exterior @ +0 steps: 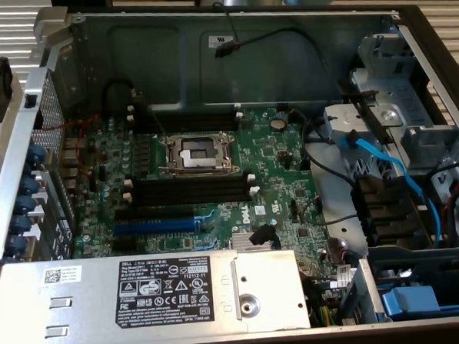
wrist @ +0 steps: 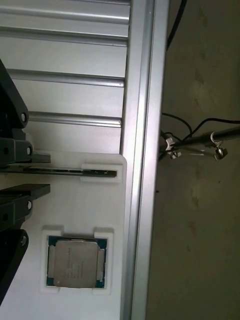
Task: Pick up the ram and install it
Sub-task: 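Pick up the ram and move it above insertion slot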
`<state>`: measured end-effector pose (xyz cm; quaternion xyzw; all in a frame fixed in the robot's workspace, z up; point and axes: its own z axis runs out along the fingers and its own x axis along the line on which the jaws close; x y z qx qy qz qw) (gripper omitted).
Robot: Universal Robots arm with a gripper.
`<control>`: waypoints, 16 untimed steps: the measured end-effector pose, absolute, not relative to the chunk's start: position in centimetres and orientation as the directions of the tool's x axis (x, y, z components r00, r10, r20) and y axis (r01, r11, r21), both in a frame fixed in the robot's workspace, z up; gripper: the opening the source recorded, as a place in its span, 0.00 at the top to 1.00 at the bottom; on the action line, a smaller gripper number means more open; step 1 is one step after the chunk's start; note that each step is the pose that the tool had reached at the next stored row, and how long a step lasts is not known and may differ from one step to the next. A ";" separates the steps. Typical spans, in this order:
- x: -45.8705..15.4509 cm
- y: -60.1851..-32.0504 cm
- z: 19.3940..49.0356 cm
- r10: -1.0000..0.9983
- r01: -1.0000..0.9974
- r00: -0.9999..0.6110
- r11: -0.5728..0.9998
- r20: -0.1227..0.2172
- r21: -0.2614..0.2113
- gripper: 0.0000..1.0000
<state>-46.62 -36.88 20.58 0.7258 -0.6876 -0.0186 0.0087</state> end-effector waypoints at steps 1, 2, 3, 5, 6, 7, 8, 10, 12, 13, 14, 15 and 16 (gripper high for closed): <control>-46.6 -36.9 20.5 -0.998 -0.998 0.054 -0.054 -0.015 0.038 0.69; -46.6 -36.9 20.4 -0.998 -0.998 0.054 -0.054 -0.016 0.038 0.69; -46.6 -36.9 20.3 -0.998 -0.998 0.054 -0.054 -0.016 0.038 0.69; -46.6 -36.9 20.1 -0.998 -0.998 0.054 -0.054 -0.015 0.038 0.69; -46.6 -36.9 20.1 -0.998 -0.998 0.054 -0.054 -0.015 0.038 0.69; -46.6 -36.9 20.0 -0.998 -0.998 0.054 -0.054 -0.015 0.038 0.69; -46.6 -36.9 20.0 -0.998 -0.998 0.054 -0.054 -0.015 0.038 0.69; -46.6 -36.9 20.0 -0.998 -0.998 0.054 -0.054 -0.015 0.038 0.69; -46.6 -36.9 20.0 -0.998 -0.998 0.054 -0.054 -0.016 0.038 0.69; -46.6 -36.9 20.0 -0.998 -0.998 0.054 -0.054 -0.016 0.038 0.69; -46.6 -36.9 19.9 -0.998 -0.998 0.054 -0.054 -0.015 0.038 0.69; -46.6 -36.9 19.9 -0.998 -0.998 0.054 -0.054 -0.015 0.039 0.69; -46.6 -36.9 19.9 -0.998 -0.998 0.054 -0.054 -0.015 0.039 0.69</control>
